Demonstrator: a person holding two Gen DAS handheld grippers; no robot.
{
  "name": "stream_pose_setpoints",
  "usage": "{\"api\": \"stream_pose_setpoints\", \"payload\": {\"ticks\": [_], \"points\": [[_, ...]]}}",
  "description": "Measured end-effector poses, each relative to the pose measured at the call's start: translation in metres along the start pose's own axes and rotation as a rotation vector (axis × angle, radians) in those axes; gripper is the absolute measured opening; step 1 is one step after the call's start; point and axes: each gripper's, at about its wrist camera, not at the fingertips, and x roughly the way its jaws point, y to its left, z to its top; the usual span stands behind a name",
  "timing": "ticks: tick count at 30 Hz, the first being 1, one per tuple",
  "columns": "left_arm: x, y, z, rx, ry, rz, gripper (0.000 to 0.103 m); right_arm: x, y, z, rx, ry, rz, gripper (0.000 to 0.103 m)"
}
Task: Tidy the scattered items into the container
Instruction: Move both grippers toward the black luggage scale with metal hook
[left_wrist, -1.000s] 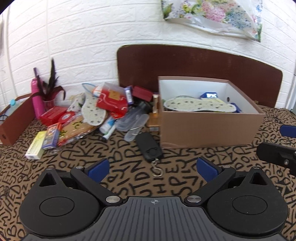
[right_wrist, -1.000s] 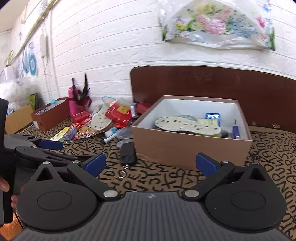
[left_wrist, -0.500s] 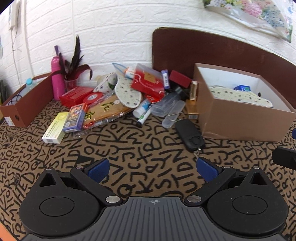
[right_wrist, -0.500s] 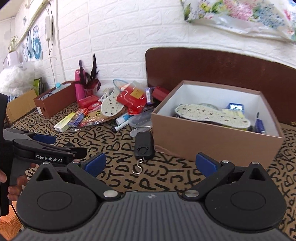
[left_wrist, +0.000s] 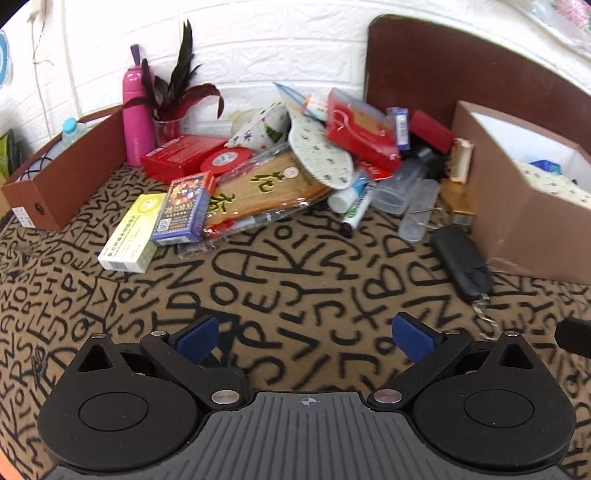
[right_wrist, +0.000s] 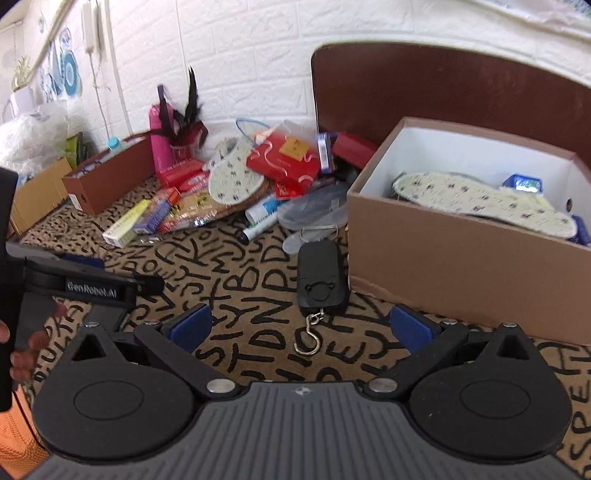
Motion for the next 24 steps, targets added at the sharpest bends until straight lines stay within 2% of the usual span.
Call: {"api": "stream_pose_setpoints", "payload": {"ticks": [6,12,19,22,24], "points": [[0.039,0.028,0.015,-0.038,0.065,-0.001,0.103,0.036,0.005,0.000,0.007,0.060,0.005,0.102],[0.080,0.046,0.036,-0.052,0.086,-0.011,0.103,0.067,0.012,0.006,-0.031,0.074,-0.021,0.102],[0.122,0.047,0.061,0.020,0.125,-0.055,0.094,0.107,0.013,0.009,-0.017,0.105,-0.014,0.102],[0.135,0.046,0.066,0.065,0.114,-0.060,0.096,0.121,0.015,0.011,-0.059,0.085,-0.046,0.102],[0.140,0.044,0.071,0.089,0.116,-0.067,0.097,0.132,0.012,0.013,-0.023,0.105,-0.036,0.103]]}}
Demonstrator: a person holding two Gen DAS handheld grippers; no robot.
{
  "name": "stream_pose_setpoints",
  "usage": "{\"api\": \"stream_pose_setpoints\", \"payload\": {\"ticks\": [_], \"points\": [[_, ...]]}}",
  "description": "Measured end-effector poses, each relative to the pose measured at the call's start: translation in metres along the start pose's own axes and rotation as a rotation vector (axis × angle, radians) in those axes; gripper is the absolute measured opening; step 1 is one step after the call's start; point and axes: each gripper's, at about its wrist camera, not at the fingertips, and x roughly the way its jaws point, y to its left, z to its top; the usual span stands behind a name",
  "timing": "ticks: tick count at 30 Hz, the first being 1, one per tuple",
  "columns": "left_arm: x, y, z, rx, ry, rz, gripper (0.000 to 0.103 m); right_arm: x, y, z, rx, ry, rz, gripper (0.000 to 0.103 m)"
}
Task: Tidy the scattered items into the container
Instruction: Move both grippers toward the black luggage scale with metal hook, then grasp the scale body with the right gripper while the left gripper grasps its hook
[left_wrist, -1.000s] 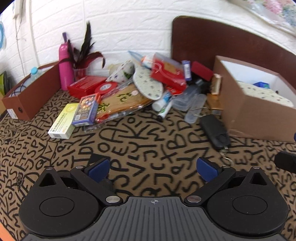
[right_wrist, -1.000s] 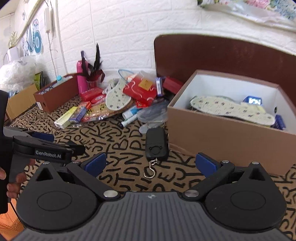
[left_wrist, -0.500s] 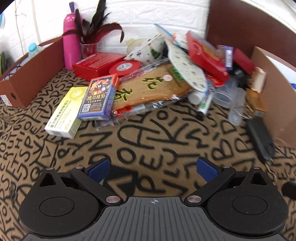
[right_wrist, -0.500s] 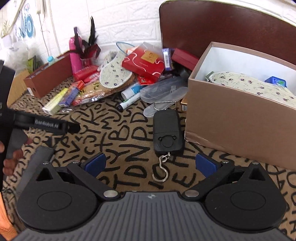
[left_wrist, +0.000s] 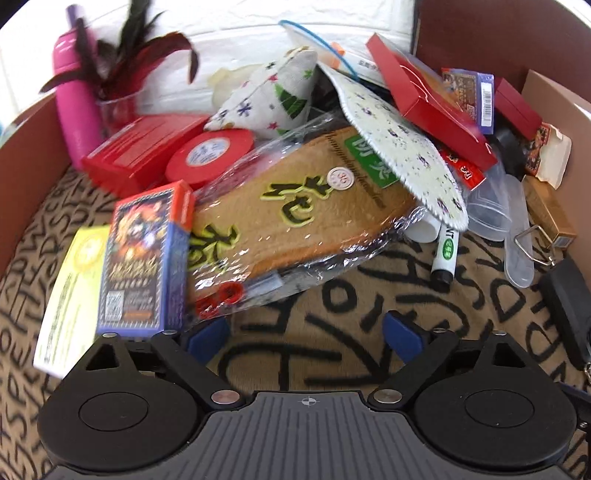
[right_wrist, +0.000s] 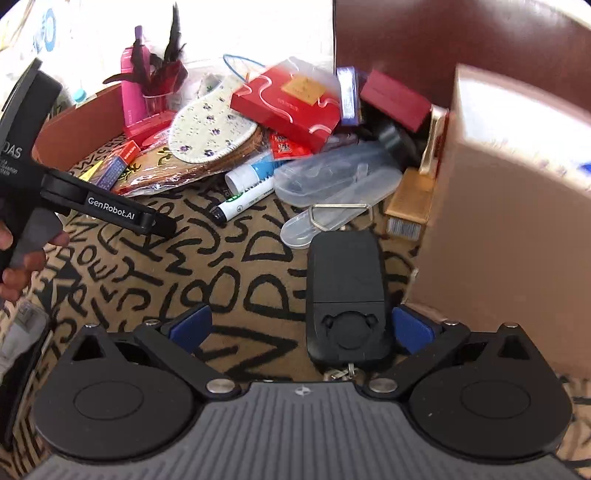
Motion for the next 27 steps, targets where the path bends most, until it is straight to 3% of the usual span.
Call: {"api": "stream_pose_setpoints", "payload": {"ticks": [5,7,9,12,14,19,26,27], "points": [[0.003,-0.005,0.005,0.039,-0.020,-0.006,0.082,0.015,0.004,0.001,-0.011,-0.020,-0.001,0.103],[0.001,-0.008,0.006,0.051,-0.031,-0.022,0.068,0.016,0.007,-0.001,-0.024,-0.031,-0.014,0.103],[-0.002,-0.016,0.007,0.063,-0.038,-0.047,0.037,0.016,0.009,-0.003,-0.039,-0.039,-0.036,0.099],[-0.005,-0.028,0.003,0.102,-0.044,-0.086,0.009,0.010,0.009,-0.004,-0.066,-0.063,-0.055,0.078],[-0.007,-0.034,-0.001,0.108,-0.037,-0.128,0.001,0.006,0.005,-0.004,-0.059,-0.070,-0.044,0.056],[-0.013,-0.050,-0.011,0.122,0.019,-0.287,0.000,-0.004,0.000,-0.007,-0.073,-0.046,-0.008,0.055],[-0.031,-0.076,-0.039,0.165,0.069,-0.402,0.000,-0.032,0.007,-0.030,-0.125,-0.001,0.073,0.056],[-0.034,-0.079,-0.042,0.163,0.077,-0.415,0.017,-0.036,0.007,-0.033,-0.129,-0.003,0.079,0.059]]}}
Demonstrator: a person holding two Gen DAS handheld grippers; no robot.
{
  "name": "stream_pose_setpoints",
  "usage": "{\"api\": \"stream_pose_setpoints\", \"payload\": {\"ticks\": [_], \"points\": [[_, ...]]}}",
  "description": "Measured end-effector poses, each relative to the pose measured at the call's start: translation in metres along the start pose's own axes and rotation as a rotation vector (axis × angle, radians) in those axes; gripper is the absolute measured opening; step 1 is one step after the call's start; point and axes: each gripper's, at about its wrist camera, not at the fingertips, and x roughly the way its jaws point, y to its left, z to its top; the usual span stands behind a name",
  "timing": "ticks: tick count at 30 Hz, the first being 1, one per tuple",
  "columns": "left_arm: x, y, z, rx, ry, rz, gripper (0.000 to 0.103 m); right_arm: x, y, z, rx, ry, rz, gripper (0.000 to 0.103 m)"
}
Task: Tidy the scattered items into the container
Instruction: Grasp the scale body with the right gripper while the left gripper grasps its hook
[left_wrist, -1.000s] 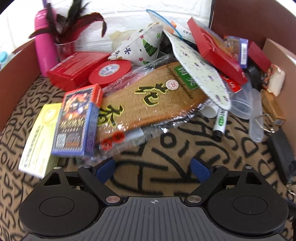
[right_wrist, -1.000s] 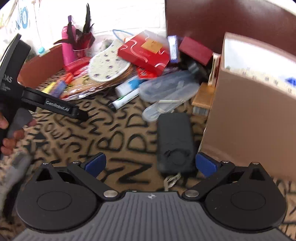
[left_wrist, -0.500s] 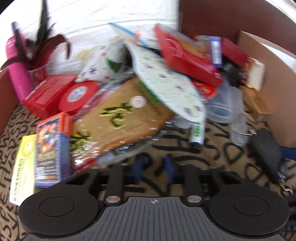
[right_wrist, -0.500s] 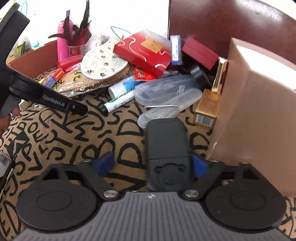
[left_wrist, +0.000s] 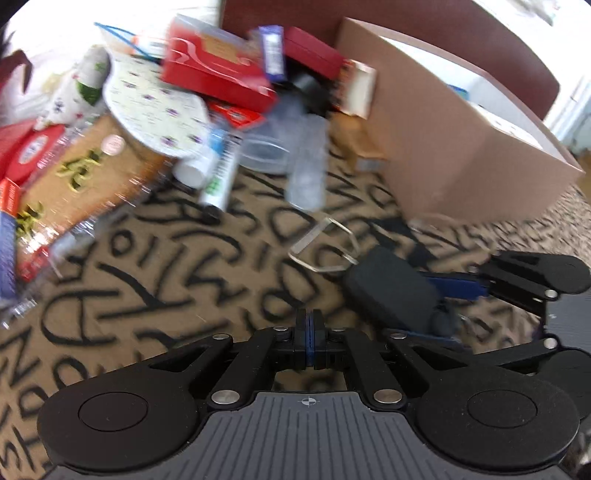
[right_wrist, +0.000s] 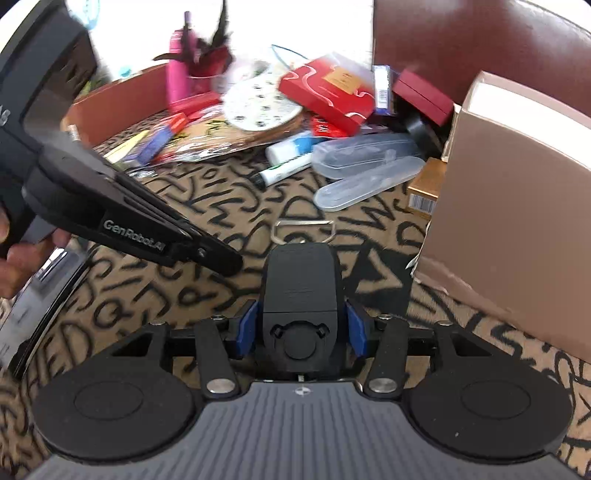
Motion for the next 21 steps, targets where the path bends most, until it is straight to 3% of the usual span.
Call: {"api": "stream_pose_setpoints", "payload": {"ticks": [2,5,7,11,14,19,21], "points": [[-0.003,-0.006,-0.002,-0.012,-0.007,-0.009,0.030,-0.006,-0.001,-0.005,0.018,0.010,0.019,0.072],[-0.005,-0.007,0.005,-0.051,-0.021,-0.026,0.044,-0.012,-0.001,-0.011,0.031,0.010,0.014,0.072],[-0.004,-0.006,0.012,-0.081,-0.024,-0.038,0.046,-0.012,-0.003,-0.011,0.036,0.009,0.011,0.071],[-0.009,0.002,0.022,-0.158,-0.053,-0.095,0.063,-0.009,-0.004,-0.008,0.027,0.009,0.008,0.069],[-0.008,0.000,0.030,-0.162,-0.063,-0.104,0.066,-0.003,-0.007,-0.007,0.017,0.010,0.009,0.068],[0.005,0.005,0.052,-0.143,-0.110,0.023,0.059,0.000,-0.008,-0.007,-0.025,0.007,0.007,0.064],[0.017,0.008,0.059,-0.125,-0.081,0.045,0.037,-0.001,-0.010,-0.008,-0.036,0.006,0.015,0.064]]}}
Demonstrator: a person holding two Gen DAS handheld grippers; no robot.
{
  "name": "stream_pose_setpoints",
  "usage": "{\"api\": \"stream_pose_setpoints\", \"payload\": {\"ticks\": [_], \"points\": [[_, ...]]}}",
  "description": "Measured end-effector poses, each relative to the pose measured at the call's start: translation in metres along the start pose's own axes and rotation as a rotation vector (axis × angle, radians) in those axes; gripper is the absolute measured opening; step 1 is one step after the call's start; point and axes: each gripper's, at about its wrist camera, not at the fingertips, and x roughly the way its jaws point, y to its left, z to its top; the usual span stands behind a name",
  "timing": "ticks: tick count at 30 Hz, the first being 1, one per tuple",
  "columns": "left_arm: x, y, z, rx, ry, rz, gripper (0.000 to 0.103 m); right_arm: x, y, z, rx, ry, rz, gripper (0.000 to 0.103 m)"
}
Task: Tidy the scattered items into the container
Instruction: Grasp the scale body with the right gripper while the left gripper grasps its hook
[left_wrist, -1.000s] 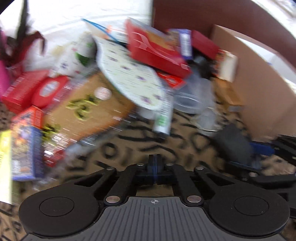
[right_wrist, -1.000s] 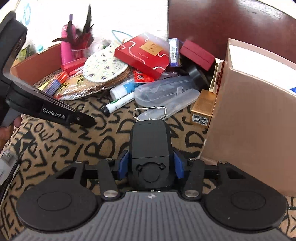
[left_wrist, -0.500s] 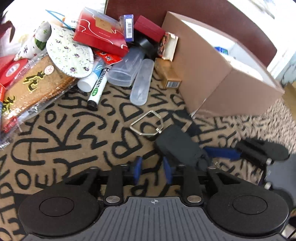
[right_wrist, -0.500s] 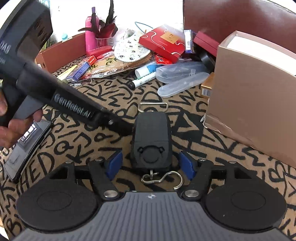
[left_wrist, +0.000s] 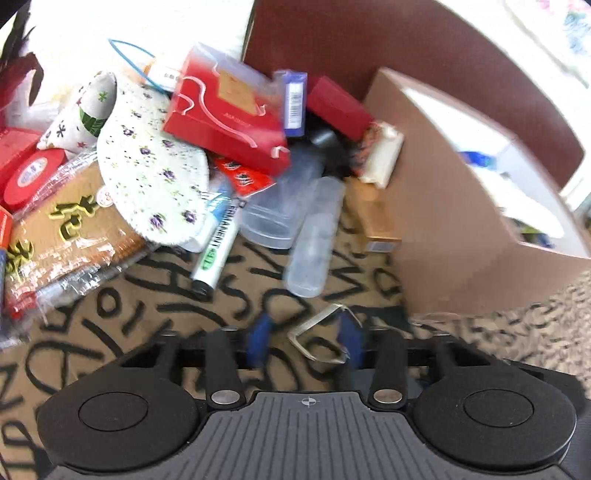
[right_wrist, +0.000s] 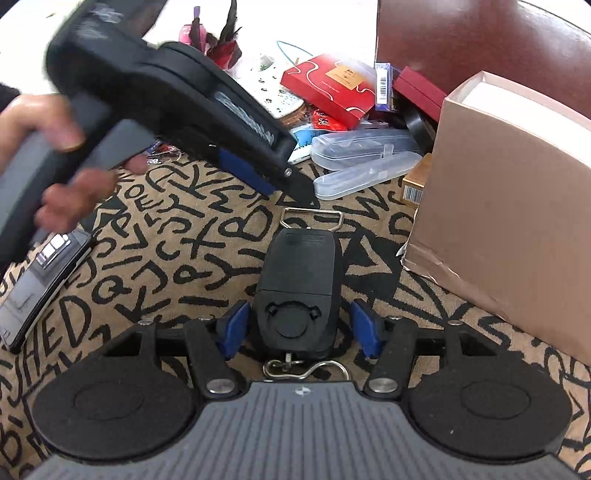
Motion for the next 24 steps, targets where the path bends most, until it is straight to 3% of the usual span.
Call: {"api": "stream_pose_setpoints", "payload": {"ticks": [2,5,7,9,10,11,12,15,18,20,24], "points": [[0.012,-0.005,0.000,0.036,0.041,-0.015,0.037,0.001,-0.002,0.000,-0.009,0.001,0.008,0.064],[0.018,-0.016,0.000,0.144,0.028,0.010,0.037,0.003,-0.004,0.001,-0.023,0.003,0.020,0.065],[0.023,-0.020,0.003,0.175,0.028,0.000,0.048,0.005,-0.004,0.002,-0.033,0.006,0.025,0.065],[0.024,-0.026,0.002,0.219,0.033,0.001,0.050,0.005,-0.005,0.003,-0.038,0.008,0.026,0.066],[0.025,-0.030,0.001,0.251,0.032,0.016,0.043,0.005,-0.005,0.003,-0.039,0.009,0.028,0.065],[0.025,-0.033,0.000,0.275,0.030,0.036,0.025,0.005,-0.006,0.003,-0.040,0.009,0.030,0.065],[0.024,-0.033,-0.001,0.282,0.028,0.050,0.016,0.004,-0.007,0.002,-0.040,0.010,0.029,0.064],[0.017,-0.024,-0.005,0.209,0.054,0.025,0.004,0.000,-0.013,0.000,-0.036,0.015,0.010,0.060],[0.009,-0.021,-0.019,0.166,0.083,-0.007,0.000,-0.006,-0.021,-0.004,-0.025,0.028,-0.007,0.064],[0.005,-0.023,-0.027,0.175,0.094,-0.013,0.002,-0.010,-0.023,-0.007,-0.033,0.033,-0.003,0.067],[0.008,-0.029,-0.027,0.161,0.103,-0.034,0.037,-0.010,-0.019,-0.007,-0.059,0.041,-0.018,0.068]]}}
